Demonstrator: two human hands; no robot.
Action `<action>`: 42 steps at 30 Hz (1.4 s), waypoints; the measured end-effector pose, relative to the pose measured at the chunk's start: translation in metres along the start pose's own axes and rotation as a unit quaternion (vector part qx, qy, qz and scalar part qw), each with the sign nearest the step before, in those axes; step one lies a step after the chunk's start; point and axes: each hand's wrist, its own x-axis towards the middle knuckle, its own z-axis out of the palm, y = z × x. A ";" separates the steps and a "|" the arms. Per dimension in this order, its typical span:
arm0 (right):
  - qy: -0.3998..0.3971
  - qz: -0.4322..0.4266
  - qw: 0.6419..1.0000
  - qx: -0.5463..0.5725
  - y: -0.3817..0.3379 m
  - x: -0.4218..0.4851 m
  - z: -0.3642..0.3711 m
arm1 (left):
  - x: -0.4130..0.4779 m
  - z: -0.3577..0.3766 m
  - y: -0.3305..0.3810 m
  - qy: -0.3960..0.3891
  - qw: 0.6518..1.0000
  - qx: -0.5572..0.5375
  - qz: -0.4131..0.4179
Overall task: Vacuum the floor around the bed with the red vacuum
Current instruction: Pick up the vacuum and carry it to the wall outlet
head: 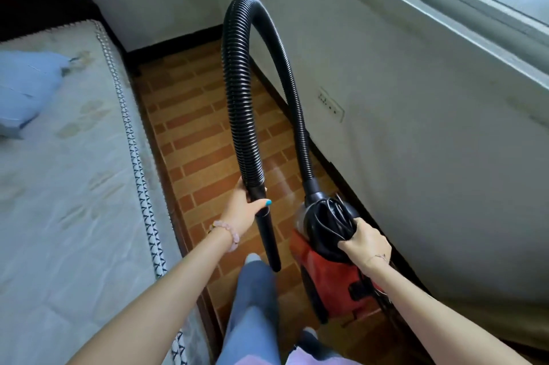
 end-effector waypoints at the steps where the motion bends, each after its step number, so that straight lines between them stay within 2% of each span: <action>1: -0.002 -0.003 1.000 -0.004 -0.011 0.011 0.001 | 0.013 -0.007 0.002 0.001 1.000 -0.001 -0.002; 14: -0.035 0.021 0.999 -0.007 -0.152 0.147 0.001 | 0.195 -0.095 0.025 -0.034 0.998 0.023 -0.041; 23: -0.054 0.024 0.998 0.008 -0.206 0.259 0.009 | 0.311 -0.104 0.037 0.018 0.997 0.039 -0.070; 28: -0.091 0.036 0.995 -0.013 -0.226 0.348 0.053 | 0.399 -0.091 0.017 0.032 0.996 0.000 -0.087; 35: -0.112 0.043 0.992 -0.035 -0.234 0.457 0.134 | 0.506 -0.072 -0.050 0.057 0.993 -0.028 -0.104; 42: -0.112 0.064 0.991 -0.032 -0.232 0.526 0.203 | 0.587 -0.054 -0.107 0.081 0.992 -0.008 -0.096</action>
